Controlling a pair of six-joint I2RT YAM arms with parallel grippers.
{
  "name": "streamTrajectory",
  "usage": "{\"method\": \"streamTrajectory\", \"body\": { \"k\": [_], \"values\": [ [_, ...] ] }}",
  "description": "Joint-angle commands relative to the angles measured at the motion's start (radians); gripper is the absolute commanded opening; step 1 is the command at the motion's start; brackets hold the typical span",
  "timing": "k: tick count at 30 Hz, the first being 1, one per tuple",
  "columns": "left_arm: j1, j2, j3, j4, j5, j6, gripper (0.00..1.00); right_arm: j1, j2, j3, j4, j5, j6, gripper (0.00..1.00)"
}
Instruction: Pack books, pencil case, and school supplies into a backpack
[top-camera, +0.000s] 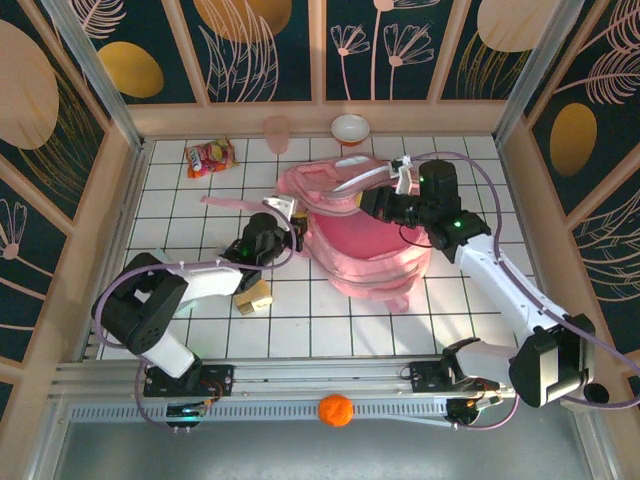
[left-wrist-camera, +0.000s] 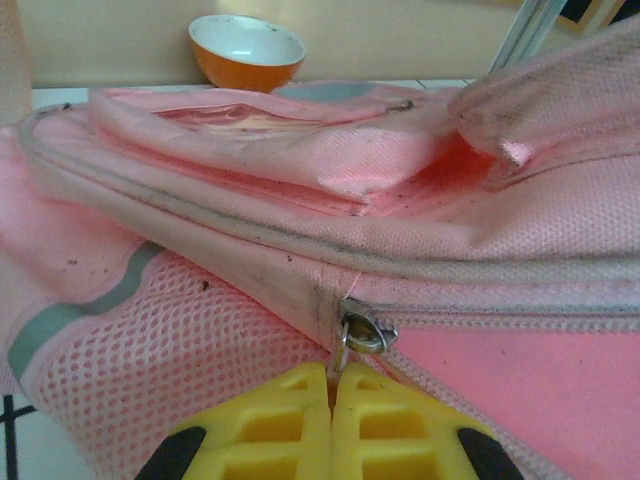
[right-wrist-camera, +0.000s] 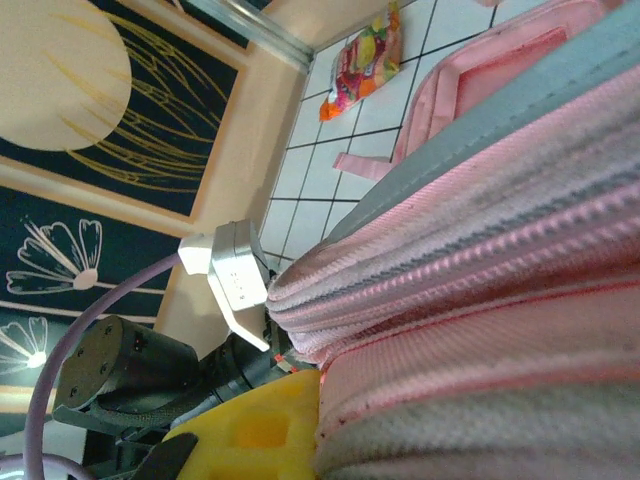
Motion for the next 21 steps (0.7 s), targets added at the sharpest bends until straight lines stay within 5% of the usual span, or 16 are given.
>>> {"method": "streamTrajectory", "body": {
  "k": [1, 3, 6, 9, 15, 21],
  "values": [
    [0.056, 0.056, 0.04, -0.113, -0.096, -0.045, 0.0, -0.001, -0.103, 0.027, 0.133, -0.017, 0.034, 0.0],
    [0.056, 0.057, 0.061, -0.11, -0.065, -0.063, 0.06, 0.008, -0.111, -0.015, 0.177, 0.077, 0.07, 0.0],
    [0.055, 0.039, 0.079, -0.131, -0.024, -0.102, 0.36, 0.053, -0.135, -0.11, 0.304, 0.259, 0.15, 0.0],
    [0.055, 0.004, 0.099, -0.222, -0.042, -0.184, 0.51, 0.119, -0.156, -0.205, 0.44, 0.451, 0.207, 0.0],
    [0.058, -0.079, 0.134, -0.441, -0.08, -0.335, 0.6, 0.224, -0.122, -0.266, 0.556, 0.689, 0.219, 0.0],
    [0.083, -0.194, 0.06, -0.451, -0.066, -0.452, 0.64, 0.27, -0.05, -0.287, 0.647, 0.776, 0.228, 0.0]
  ]
}}
